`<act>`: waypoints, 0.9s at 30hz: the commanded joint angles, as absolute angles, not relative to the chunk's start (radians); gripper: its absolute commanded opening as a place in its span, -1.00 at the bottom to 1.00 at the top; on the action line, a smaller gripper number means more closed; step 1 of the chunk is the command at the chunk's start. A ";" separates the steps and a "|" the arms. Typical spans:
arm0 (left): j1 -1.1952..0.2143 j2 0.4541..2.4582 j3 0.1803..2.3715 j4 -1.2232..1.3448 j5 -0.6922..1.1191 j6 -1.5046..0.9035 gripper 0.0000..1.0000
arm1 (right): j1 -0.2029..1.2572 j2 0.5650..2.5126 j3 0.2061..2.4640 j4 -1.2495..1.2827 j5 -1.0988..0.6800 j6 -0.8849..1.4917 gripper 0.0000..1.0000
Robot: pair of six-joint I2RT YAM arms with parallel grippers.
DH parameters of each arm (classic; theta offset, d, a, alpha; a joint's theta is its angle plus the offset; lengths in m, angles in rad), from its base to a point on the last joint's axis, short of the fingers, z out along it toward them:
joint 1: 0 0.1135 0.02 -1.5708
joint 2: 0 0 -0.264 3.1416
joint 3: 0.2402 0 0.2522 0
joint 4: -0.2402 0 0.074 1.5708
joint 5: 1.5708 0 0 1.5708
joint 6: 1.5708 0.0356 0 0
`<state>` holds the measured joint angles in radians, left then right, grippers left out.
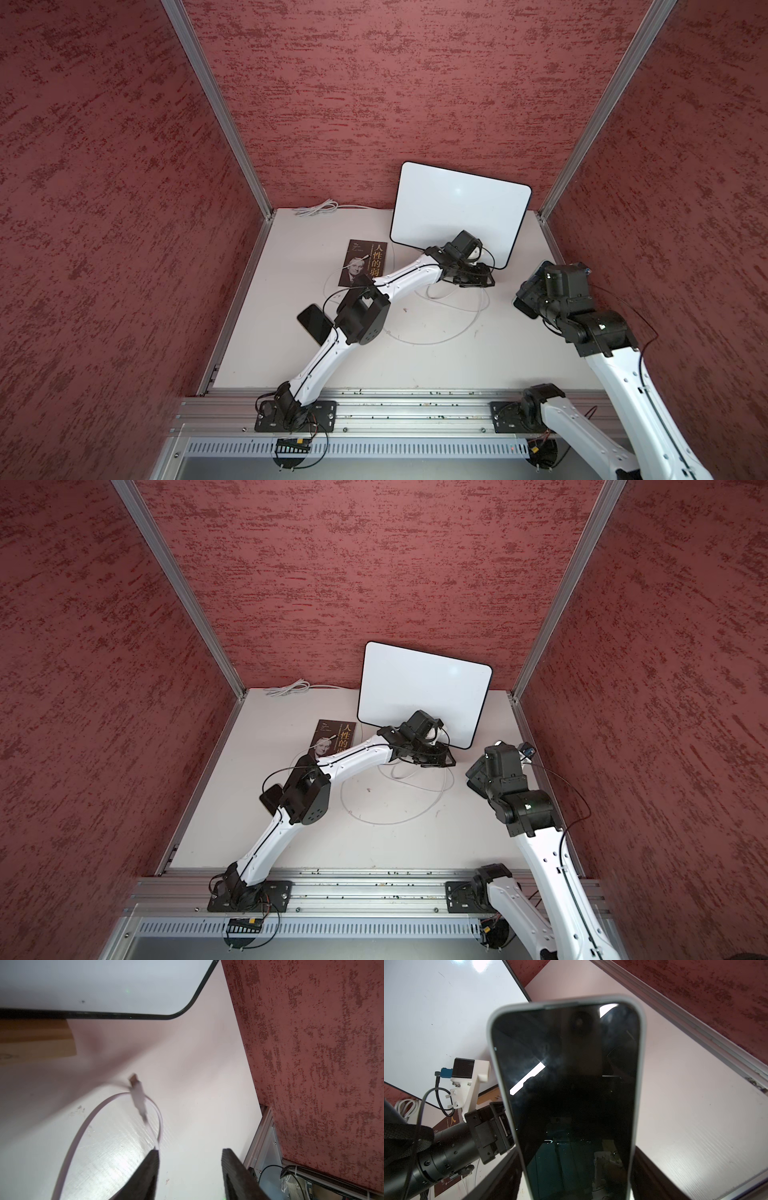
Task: Unplug the charging cable from the phone
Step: Remove the charging cable from the phone.
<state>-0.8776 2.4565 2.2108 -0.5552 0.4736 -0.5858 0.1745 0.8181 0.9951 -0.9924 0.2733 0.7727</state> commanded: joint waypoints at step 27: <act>-0.678 1.650 1.387 -0.405 0.209 -0.567 0.91 | 0.279 1.026 1.142 -0.806 -0.091 0.578 -0.53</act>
